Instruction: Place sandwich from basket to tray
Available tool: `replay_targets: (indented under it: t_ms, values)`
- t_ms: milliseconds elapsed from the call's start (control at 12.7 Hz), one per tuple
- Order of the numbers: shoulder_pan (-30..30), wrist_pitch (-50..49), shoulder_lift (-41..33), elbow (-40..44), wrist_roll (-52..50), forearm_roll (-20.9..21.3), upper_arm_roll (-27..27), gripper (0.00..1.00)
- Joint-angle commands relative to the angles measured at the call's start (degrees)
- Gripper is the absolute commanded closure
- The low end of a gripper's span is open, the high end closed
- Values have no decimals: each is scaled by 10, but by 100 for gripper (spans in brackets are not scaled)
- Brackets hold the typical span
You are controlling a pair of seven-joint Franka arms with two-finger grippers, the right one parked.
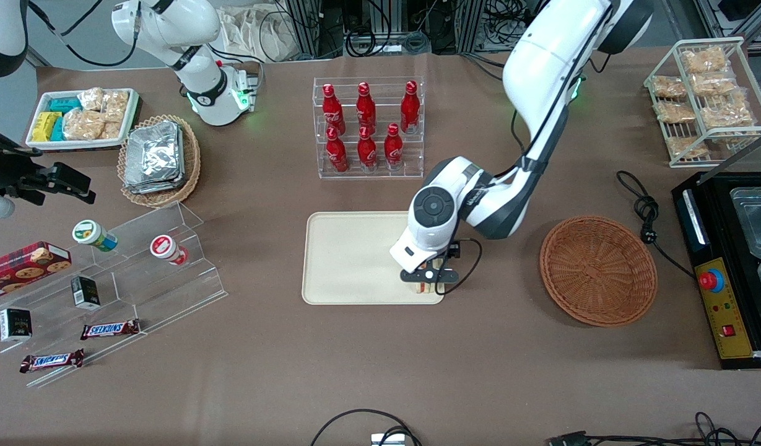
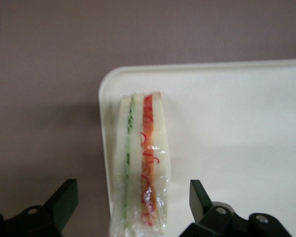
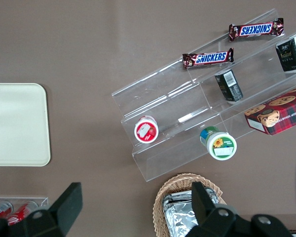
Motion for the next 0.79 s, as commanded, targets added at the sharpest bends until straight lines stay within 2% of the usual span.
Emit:
replay_targets:
  t_ms: [0, 158, 316, 553, 711]
  values:
    - [40, -17, -97, -43, 17, 3, 3, 0]
    - [91, -26, -169, -75, 52, -12, 5, 0]
    - [149, -78, -248, -100, 70, -51, 7, 0]
    - [227, -199, -328, -106, 220, -46, 8, 0]
    - [280, -215, -388, -151, 248, -53, 7, 0]
